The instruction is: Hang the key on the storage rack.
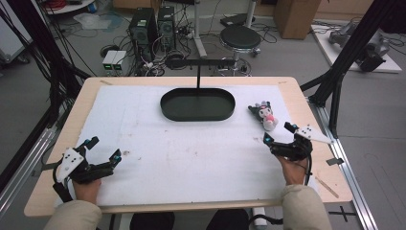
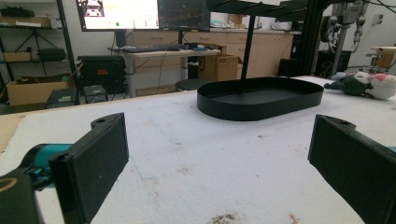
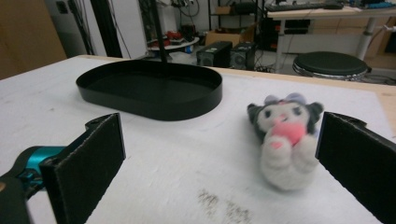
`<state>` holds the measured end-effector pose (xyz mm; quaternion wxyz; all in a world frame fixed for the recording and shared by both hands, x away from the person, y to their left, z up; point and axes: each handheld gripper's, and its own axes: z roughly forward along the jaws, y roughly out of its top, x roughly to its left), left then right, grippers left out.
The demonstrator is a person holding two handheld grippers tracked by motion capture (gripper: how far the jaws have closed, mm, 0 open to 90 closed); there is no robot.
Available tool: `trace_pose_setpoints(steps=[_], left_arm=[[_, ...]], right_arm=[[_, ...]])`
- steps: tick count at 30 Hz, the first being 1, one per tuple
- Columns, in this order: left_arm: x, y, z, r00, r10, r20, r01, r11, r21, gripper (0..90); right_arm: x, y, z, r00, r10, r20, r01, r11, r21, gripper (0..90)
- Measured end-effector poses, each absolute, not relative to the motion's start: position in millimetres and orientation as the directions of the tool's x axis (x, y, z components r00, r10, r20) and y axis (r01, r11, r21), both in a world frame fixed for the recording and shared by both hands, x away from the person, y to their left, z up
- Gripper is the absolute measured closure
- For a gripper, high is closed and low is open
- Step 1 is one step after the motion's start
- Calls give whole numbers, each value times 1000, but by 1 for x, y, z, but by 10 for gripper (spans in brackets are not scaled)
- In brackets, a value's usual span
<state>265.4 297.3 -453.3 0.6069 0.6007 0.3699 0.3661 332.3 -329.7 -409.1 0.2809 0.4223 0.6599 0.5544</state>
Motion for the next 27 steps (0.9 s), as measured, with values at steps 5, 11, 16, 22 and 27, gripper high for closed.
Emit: trace_pose_setpoints(steps=[5,11,16,22,27], left_arm=[[265,297,-453,458,889,-6,-7,10,1000,55],[265,297,-453,458,889,-4,-9,9,1000,55],[265,297,-454,459,889,-3,-10,8,1000,55],[264,297,-454,461,887,-4,-12,10,1000,55],[264,298,-454,463,886,-4,-11,11,1000,55]], right_arm=[[346,-332,-380,-478,877,57,283,92,955,5],[377,-325,-344,-488,873,-18,384,234,893,5],[405,-323,-334,-479,877,-18,500,290,816,5],[431,-320,-338,-482,876,-13,594,338,730,6],[450,-321,-349,-449,893,-11,664,342,665,6]])
